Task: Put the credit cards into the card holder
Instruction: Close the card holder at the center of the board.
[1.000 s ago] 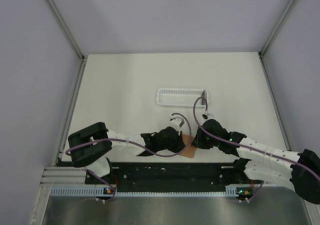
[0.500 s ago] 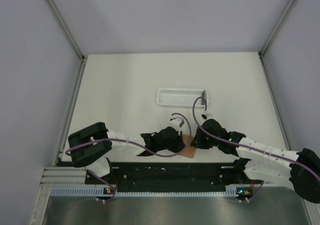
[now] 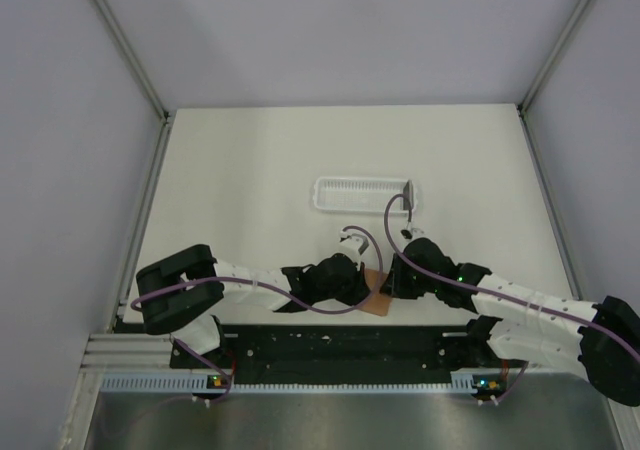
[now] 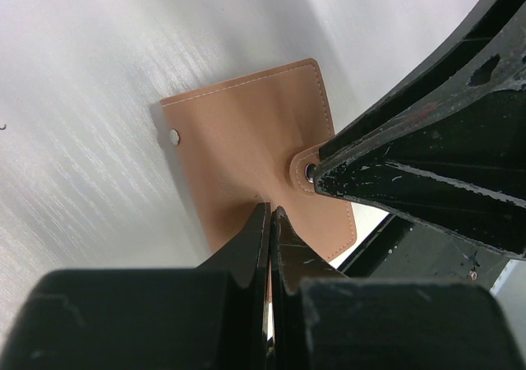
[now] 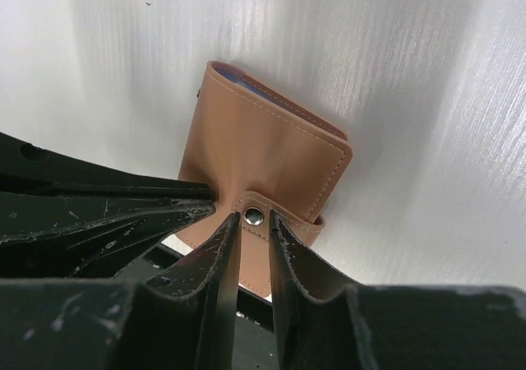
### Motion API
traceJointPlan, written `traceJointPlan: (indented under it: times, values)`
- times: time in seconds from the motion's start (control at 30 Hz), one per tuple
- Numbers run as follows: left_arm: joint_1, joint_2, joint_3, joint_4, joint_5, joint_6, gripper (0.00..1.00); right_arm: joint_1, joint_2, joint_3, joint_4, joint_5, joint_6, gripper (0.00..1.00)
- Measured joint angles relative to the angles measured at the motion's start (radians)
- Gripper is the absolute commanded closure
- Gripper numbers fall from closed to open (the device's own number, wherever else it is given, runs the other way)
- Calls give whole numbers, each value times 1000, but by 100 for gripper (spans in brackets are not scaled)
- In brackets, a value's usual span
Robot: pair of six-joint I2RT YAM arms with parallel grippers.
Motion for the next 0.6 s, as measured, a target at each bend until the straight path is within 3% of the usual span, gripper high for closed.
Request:
traceJointPlan:
  times: [0.6]
  values:
    - [0,0,0,0,0,0,100,0,31,5,16,-10,-9,81]
